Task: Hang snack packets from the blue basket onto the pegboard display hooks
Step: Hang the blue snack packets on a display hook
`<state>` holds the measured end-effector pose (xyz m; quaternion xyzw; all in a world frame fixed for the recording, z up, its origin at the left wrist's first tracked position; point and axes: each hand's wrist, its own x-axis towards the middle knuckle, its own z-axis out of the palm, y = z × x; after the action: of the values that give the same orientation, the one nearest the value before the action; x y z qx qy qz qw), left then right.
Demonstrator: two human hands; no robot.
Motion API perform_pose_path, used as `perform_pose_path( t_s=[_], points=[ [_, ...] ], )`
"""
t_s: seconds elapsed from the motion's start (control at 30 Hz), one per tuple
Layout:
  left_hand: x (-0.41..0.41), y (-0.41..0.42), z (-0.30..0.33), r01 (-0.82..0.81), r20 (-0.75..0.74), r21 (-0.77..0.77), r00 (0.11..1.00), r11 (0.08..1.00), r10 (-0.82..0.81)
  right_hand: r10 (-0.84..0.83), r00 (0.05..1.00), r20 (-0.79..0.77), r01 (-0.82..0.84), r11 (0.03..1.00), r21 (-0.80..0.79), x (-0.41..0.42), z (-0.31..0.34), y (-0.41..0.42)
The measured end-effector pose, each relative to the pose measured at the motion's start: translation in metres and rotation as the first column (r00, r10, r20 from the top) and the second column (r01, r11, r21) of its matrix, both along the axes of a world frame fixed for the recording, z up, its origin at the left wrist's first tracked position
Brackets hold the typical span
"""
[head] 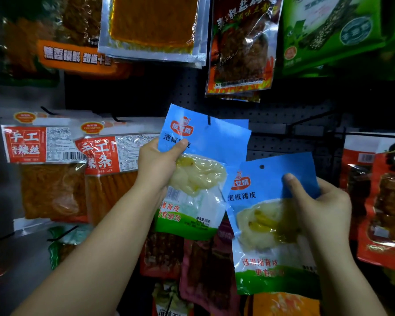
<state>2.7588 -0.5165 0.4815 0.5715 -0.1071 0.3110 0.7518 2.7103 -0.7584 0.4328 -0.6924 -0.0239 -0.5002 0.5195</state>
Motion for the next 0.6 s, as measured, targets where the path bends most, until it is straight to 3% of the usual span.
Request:
perform_pose_path(
  t_s=[0.23, 0.6],
  points=[
    [0.027, 0.001, 0.008, -0.123, 0.002, 0.116, 0.992, 0.986, 0.124, 0.001, 0.989, -0.151, -0.018, 0.993, -0.114, -0.001, -0.008, -0.015],
    [0.056, -0.026, -0.019, 0.069, -0.053, 0.147, 0.997, 0.987, -0.062, 0.205, 0.979, -0.009, -0.203, 0.974, 0.097, 0.030, 0.001, 0.006]
  ],
)
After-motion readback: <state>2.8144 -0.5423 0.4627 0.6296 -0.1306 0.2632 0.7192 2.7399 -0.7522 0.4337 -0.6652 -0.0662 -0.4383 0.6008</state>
